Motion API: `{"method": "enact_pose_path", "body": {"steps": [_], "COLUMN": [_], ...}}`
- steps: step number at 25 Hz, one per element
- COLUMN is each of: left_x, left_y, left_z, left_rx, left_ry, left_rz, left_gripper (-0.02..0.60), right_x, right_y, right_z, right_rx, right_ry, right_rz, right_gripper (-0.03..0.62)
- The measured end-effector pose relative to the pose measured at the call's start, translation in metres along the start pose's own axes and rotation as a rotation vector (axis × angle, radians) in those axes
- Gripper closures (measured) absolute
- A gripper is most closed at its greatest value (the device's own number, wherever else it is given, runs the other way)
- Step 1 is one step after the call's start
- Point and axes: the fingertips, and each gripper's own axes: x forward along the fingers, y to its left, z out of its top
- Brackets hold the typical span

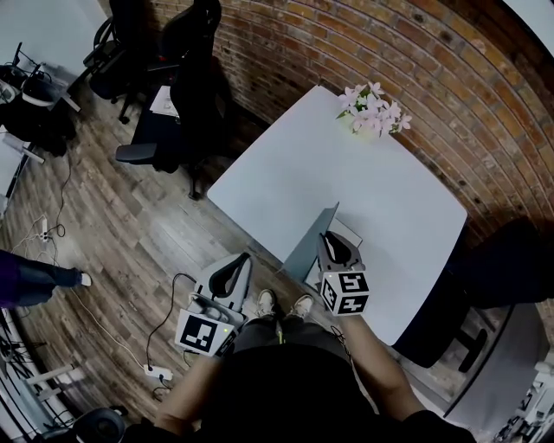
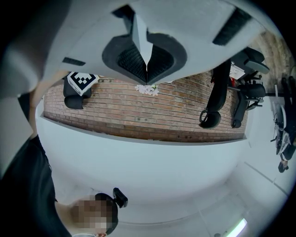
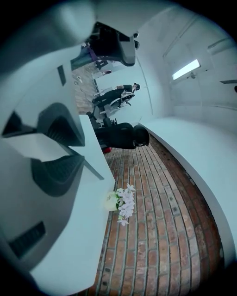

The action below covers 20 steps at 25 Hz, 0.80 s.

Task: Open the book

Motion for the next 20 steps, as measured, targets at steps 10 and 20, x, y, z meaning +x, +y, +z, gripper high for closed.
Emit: {"method": "enact_pose_path", "body": {"steps": [10,20], "left_x": [-0.002,-0.007], "left_y": [0.025,0.044], "left_z": [0.003,0.004], "left_rx": [-0.012,-0.016], "left_ry": [-0.011,-0.015], "left_rz": [0.050,0.089], "left_gripper": [0.555,0.555], "right_x": [0.034,0.070], "right_y": [0.026,0.049], "right_z": [0.018,0.025], "right_rx": [-0.100,-0.196], "right_ry": [0.004,0.012], "right_rz": [0.062,0.114], "right_gripper": [0.517,0.513]}}
